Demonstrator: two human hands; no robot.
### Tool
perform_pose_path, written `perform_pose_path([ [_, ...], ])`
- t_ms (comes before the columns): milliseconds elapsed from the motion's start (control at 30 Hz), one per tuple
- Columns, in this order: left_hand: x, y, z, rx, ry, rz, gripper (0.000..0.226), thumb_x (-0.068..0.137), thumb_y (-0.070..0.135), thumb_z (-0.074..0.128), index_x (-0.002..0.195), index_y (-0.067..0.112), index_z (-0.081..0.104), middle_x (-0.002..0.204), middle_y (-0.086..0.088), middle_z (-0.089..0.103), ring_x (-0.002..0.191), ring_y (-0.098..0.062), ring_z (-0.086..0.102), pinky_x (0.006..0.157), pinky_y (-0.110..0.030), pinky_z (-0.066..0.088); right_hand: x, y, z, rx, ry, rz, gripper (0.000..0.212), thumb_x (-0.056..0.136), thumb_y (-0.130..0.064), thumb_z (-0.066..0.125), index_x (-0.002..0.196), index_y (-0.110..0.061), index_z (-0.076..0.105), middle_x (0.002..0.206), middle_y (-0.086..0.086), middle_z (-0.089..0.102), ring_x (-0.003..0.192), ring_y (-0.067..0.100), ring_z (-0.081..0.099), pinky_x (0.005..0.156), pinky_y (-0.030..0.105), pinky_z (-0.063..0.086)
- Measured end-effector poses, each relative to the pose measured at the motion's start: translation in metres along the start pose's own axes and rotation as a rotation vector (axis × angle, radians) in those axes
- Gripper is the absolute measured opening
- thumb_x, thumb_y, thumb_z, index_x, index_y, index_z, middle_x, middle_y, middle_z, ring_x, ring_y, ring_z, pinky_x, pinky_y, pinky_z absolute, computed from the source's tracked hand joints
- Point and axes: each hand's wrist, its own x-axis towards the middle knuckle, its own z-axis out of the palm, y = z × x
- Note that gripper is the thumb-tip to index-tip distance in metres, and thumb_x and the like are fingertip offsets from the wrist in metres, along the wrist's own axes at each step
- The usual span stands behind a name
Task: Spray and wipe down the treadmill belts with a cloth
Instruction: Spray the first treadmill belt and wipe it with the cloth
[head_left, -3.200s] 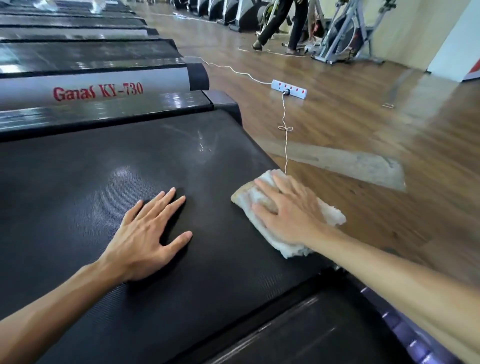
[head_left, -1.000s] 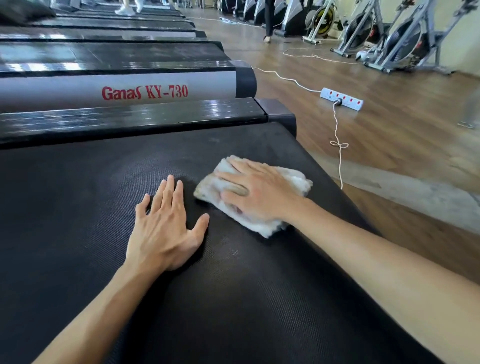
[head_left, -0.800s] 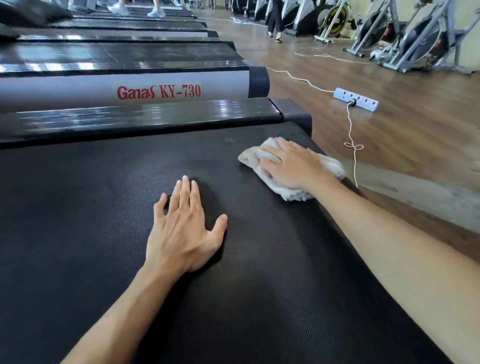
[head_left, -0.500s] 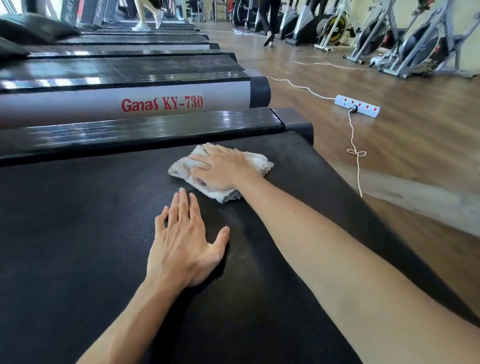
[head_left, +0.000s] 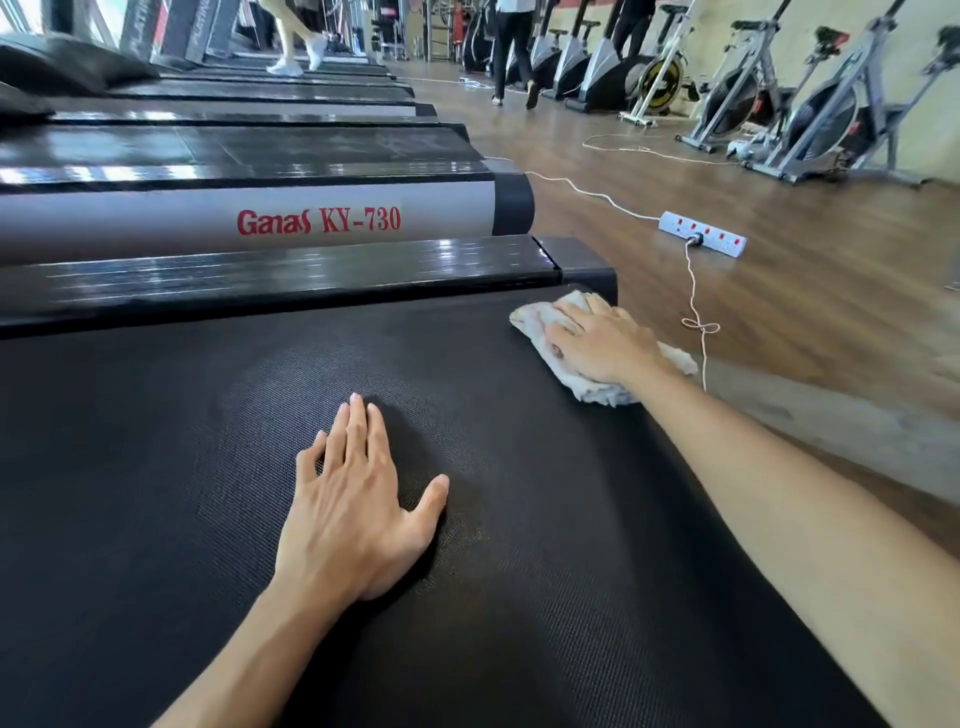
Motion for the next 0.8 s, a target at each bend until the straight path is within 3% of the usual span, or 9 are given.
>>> perform_pose_path([
  [100,-0.001,0.001,0.001,0.0,0.004,0.007,0.112,0.074,0.075,-0.01,0.161,0.005,-0.002,0.17,-0.011,-0.01,0.157,-0.019,-0.012,0.126,-0.039,0.003,-0.032,0.007,0.003,-0.029,0.042,0.051,0.045,0.097,-0.053,0.031,0.138,-0.043,0.045,0.149,-0.002,0.039,0.135,0.033,0.043,0.1,0.049,0.036],
  [233,-0.002,0.001,0.002,-0.014,0.005,0.026,0.109,0.077,0.073,-0.008,0.161,0.005,-0.003,0.169,-0.011,-0.011,0.156,-0.019,-0.014,0.127,-0.041,-0.001,-0.019,-0.013,0.007,-0.064,0.146,0.224,0.058,0.092,-0.053,0.027,0.137,-0.032,0.055,0.144,0.007,0.05,0.128,0.04,0.051,0.099,0.056,0.04],
  [400,0.0,0.002,0.003,-0.027,0.006,0.013,0.109,0.075,0.073,-0.009,0.162,0.007,-0.006,0.169,-0.008,-0.014,0.156,-0.016,-0.014,0.127,-0.04,-0.001,0.043,-0.046,0.01,-0.036,0.079,0.378,0.069,0.09,-0.055,0.02,0.143,-0.029,0.057,0.149,0.013,0.048,0.134,0.046,0.043,0.109,0.068,0.028],
  [467,0.0,0.002,0.001,-0.022,-0.014,0.015,0.109,0.074,0.073,-0.009,0.162,0.008,-0.007,0.169,-0.008,-0.015,0.156,-0.016,-0.015,0.127,-0.04,0.0,0.047,-0.063,0.01,-0.085,0.069,0.309,0.061,0.092,-0.051,0.023,0.135,-0.03,0.062,0.143,0.012,0.054,0.131,0.043,0.046,0.108,0.066,0.031],
  [533,0.0,0.001,0.0,-0.023,-0.017,0.012,0.109,0.074,0.073,-0.009,0.162,0.009,-0.007,0.169,-0.007,-0.016,0.156,-0.016,-0.016,0.127,-0.04,0.0,0.039,-0.093,0.013,-0.078,0.101,0.09,0.057,0.087,-0.049,0.025,0.119,-0.031,0.069,0.128,0.007,0.064,0.12,0.037,0.056,0.101,0.058,0.041],
  [600,0.001,0.001,0.0,-0.02,-0.017,0.014,0.11,0.073,0.074,-0.01,0.161,0.009,-0.007,0.169,-0.007,-0.016,0.156,-0.016,-0.016,0.127,-0.04,0.0,0.023,-0.129,0.019,-0.026,0.065,-0.147,0.062,0.084,-0.056,0.023,0.117,-0.031,0.069,0.122,0.004,0.066,0.114,0.034,0.06,0.098,0.053,0.045],
  [700,0.0,-0.002,0.0,-0.013,-0.017,0.021,0.11,0.074,0.076,-0.012,0.162,0.009,-0.007,0.169,-0.006,-0.017,0.156,-0.015,-0.015,0.127,-0.039,0.0,0.011,-0.156,0.033,-0.049,-0.032,-0.36,0.056,0.099,-0.058,0.031,0.145,-0.035,0.051,0.151,0.003,0.048,0.139,0.03,0.044,0.114,0.052,0.033],
  [800,0.001,-0.002,0.0,0.0,-0.016,0.03,0.11,0.074,0.077,-0.011,0.162,0.01,-0.005,0.169,-0.005,-0.015,0.156,-0.014,-0.015,0.126,-0.038,0.001,0.021,-0.123,0.026,-0.066,-0.091,-0.381,0.06,0.102,-0.061,0.029,0.158,-0.04,0.032,0.169,-0.003,0.024,0.153,0.027,0.027,0.12,0.053,0.024],
])
